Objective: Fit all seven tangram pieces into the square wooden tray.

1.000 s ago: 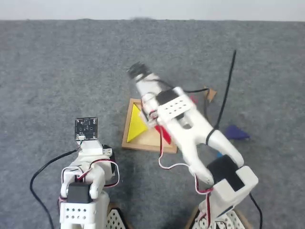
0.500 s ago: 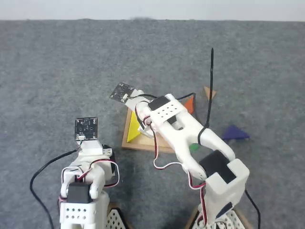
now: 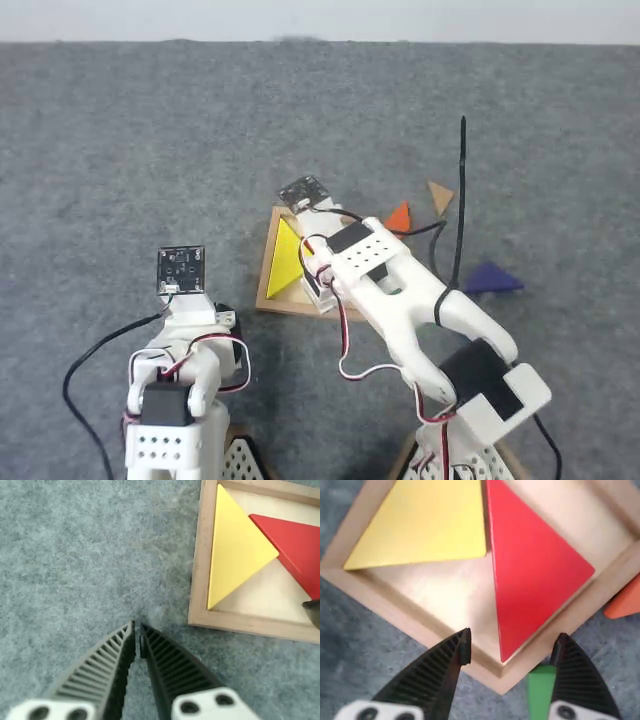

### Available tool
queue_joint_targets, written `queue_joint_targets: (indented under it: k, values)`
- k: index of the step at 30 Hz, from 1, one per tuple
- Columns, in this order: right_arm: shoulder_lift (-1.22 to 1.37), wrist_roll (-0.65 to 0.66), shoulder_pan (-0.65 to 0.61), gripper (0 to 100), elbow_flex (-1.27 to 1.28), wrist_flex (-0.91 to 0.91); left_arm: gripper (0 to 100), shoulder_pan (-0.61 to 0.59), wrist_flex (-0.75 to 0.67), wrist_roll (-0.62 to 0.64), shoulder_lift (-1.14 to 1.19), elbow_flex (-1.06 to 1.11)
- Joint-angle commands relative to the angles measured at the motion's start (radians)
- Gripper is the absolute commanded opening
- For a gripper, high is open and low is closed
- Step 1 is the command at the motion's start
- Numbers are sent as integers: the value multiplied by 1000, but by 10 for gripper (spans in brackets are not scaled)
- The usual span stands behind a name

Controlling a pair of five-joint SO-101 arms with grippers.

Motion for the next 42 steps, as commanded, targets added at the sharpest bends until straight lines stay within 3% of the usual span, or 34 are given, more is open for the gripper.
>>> queue_joint_targets:
  k: [1, 7, 13, 21, 25, 31, 42]
  values:
    - [2, -23, 19, 274, -8, -24, 14, -5, 2, -9, -20, -13]
    - [53, -20, 19, 271, -21, -41, 14, -5, 2, -9, -20, -13]
    - [53, -17, 16, 169, -34, -48, 14, -5, 2, -9, -20, -13]
    - [51, -11, 19, 177, -141, -41, 14, -5, 2, -9, -20, -13]
    - [58, 158, 30, 184, -258, -41, 14, -5, 2, -9, -20, -13]
    - [65, 394, 8, 314, -321, -21, 14, -5, 2, -9, -20, -13]
    - [183, 471, -30, 314, -333, -110, 14, -5, 2, -9, -20, -13]
